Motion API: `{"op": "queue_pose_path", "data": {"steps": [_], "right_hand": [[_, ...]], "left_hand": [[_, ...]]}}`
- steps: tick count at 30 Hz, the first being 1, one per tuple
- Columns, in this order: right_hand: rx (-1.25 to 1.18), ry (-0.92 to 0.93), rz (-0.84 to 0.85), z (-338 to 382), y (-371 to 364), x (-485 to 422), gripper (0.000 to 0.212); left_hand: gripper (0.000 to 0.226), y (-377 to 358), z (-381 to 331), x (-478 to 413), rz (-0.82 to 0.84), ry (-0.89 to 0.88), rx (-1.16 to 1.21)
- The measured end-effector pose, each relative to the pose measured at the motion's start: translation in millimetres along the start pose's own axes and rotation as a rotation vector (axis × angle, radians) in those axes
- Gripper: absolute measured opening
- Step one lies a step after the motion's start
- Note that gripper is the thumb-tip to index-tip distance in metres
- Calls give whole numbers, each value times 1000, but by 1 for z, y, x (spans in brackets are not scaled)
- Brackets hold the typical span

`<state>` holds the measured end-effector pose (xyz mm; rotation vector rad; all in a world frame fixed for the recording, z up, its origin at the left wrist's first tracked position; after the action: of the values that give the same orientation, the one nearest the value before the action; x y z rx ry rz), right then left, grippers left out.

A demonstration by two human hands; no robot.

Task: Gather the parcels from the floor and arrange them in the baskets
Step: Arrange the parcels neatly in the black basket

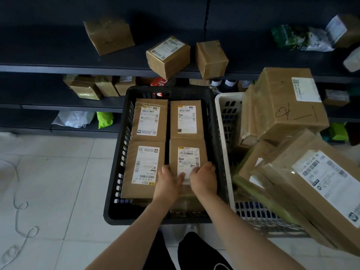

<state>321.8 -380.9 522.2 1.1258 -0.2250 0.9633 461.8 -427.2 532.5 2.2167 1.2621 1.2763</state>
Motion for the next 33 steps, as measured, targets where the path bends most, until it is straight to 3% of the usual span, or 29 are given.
{"op": "queue_pose_path", "data": {"steps": [3,7,9,12,14,15,19,33], "right_hand": [[-40,-61,84,-16,-22,-1,61],[23,-18,49,-20,-23,-6,59],[53,-27,66,-23,-24,-9,54],[13,-84,141,-31,-32,-7,50],[-64,-120,150,-37,-35,-6,53],[-94,-136,146,-39,-35,-6,55],[-206,-167,97,-43,-36,-8,59],[-94,-241,-204,-30,-35,-5,51]], "left_hand": [[59,-22,4,-2,141,38,-256],[23,-1,-2,-15,126,69,-463],[23,14,-5,-20,87,76,-503],[24,39,-7,-26,-137,-21,-365],[27,55,0,-29,-350,-122,-384],[37,59,9,-33,-381,-129,-430],[72,56,53,-47,-152,-79,-528],[70,49,60,-46,88,-146,-640]]}}
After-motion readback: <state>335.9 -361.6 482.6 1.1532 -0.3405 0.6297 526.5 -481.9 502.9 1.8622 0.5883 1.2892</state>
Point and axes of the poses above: each hand's wrist, its own x-axis away from the middle knuckle, its own y-axis out of the back of the hand, z = x × y, the point moved 7 cm from there along -x, towards the middle knuckle, and after that the axes turned 4 degrees about z, right-handed, at the moved point
